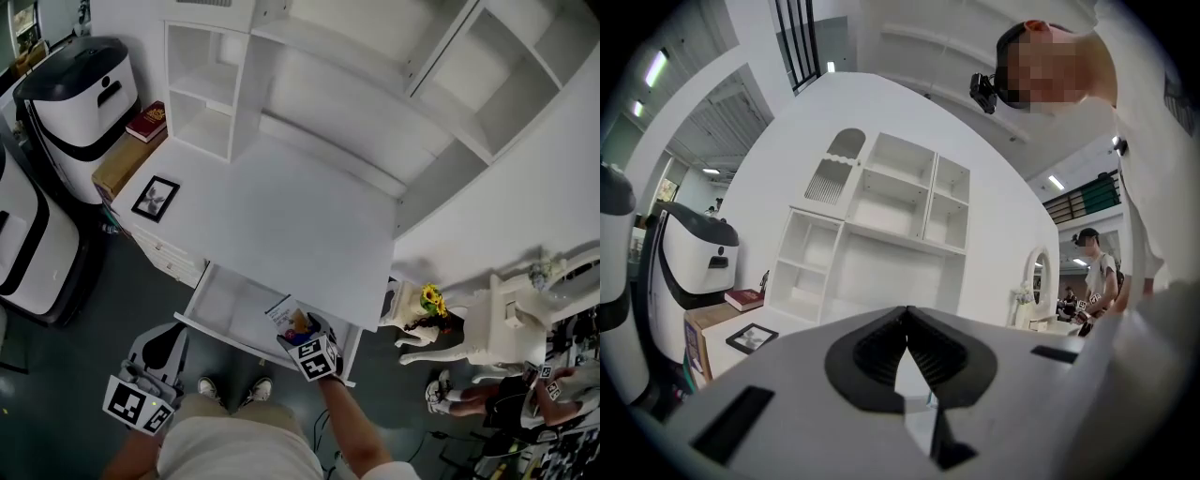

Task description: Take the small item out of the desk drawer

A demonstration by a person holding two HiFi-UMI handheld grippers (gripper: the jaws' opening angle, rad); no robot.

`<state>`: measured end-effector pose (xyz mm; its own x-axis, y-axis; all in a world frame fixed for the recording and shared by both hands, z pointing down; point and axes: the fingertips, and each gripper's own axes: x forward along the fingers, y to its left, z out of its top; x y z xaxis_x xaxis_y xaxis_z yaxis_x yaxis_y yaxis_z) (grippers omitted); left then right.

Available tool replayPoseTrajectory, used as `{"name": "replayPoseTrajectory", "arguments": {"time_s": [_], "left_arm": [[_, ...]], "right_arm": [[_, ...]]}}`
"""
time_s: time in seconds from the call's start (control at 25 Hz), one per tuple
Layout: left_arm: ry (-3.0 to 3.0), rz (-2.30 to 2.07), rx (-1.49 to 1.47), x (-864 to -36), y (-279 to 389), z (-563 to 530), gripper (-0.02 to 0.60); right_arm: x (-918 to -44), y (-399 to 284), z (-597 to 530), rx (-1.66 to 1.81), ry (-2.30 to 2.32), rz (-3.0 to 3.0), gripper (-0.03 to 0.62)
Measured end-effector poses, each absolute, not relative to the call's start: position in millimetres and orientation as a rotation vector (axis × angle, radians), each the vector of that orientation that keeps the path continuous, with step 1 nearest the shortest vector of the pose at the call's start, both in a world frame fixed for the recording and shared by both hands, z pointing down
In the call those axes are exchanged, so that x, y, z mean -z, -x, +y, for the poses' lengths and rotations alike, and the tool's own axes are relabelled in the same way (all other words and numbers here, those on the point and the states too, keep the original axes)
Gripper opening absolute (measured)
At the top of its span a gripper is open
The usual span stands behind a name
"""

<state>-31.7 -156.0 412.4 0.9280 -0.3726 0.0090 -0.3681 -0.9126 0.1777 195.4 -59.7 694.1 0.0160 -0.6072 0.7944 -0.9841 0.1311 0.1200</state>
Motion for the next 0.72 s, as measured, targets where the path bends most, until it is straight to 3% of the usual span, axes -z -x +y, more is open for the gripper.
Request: {"name": "replayPoseTrajectory", "arguments": {"time_s": [0.72], "left_arm": [[-2.98, -0.506, 0.114, -376.4, 14.5, -149.2, 0.015]], "right_arm": [[-593.4, -219.8, -50.6, -0.669, -2.016, -1.762, 0.437]]}}
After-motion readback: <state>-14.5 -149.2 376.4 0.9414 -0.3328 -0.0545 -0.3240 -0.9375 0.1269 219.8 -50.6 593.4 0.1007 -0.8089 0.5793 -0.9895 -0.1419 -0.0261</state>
